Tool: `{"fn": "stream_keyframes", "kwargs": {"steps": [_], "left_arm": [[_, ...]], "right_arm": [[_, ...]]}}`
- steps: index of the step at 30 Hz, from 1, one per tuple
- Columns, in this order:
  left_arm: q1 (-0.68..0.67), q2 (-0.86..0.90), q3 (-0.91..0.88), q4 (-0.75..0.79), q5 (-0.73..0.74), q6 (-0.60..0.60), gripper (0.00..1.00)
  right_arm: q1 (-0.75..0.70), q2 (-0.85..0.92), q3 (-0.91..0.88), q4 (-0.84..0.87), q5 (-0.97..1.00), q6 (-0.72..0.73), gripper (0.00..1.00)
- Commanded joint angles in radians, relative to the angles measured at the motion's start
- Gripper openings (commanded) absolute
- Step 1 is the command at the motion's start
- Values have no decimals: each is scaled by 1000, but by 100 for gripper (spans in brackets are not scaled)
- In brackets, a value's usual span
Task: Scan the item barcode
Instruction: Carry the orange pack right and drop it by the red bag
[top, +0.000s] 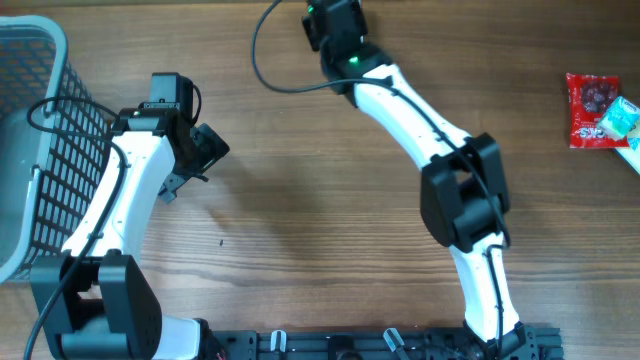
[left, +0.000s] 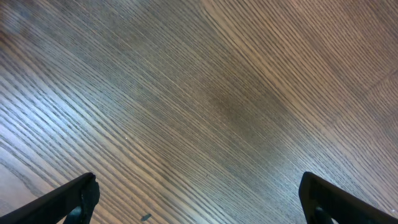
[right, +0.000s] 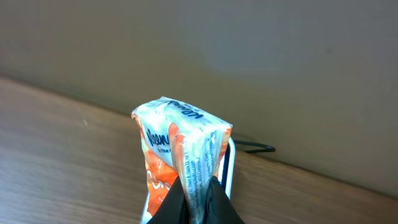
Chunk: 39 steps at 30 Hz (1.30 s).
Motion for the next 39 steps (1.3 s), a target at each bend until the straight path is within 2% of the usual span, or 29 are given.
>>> {"fn": "stream_keyframes", "kwargs": {"steps": [1, 4, 6, 10, 14, 17, 19, 22, 23, 24, 25, 29, 33, 35, 36, 38, 39], "left_arm": [[5, 6, -5, -1, 1, -14, 100], [5, 6, -5, -1, 1, -14, 100], [5, 6, -5, -1, 1, -13, 100], [5, 6, -5, -1, 1, -13, 100], [5, 6, -5, -1, 1, -13, 100], [5, 6, -5, -1, 1, -14, 100], [5, 6, -5, -1, 1, -14, 100], [5, 6, -5, -1, 1, -13, 100], [5, 6, -5, -1, 1, -14, 100], [5, 6, -5, -1, 1, -14, 100], [5, 6, -5, -1, 1, -14, 100], [5, 6, -5, -1, 1, -14, 100], [5, 6, -5, -1, 1, -13, 100], [5, 6, -5, 0, 1, -14, 100], [5, 6, -5, -1, 1, -13, 100], [5, 6, -5, -1, 1, -14, 100], [5, 6, -5, -1, 1, -13, 100]], "right_arm": [[-8, 61, 13, 20, 165, -168, 4], [-18, 62, 13, 91, 309, -202, 5], [-41, 62, 12, 148, 404, -306, 5], [-159, 62, 12, 83, 544, -307, 5], [-394, 62, 12, -250, 768, 46, 4], [-573, 62, 12, -567, 767, 335, 4], [-672, 62, 12, -690, 686, 446, 4], [-800, 62, 12, -762, 433, 468, 5], [-825, 62, 12, -772, 391, 467, 24], [-842, 62, 12, -776, 363, 467, 87], [-850, 62, 12, -781, 364, 466, 100], [-849, 35, 13, -809, 399, 415, 100], [-849, -149, 13, -816, 386, 451, 100], [-849, -270, 13, -834, 127, 436, 100], [-849, -331, 13, -858, -124, 436, 100], [-849, -379, 13, -902, -501, 437, 100], [-846, -389, 13, -930, -856, 436, 100]]}}
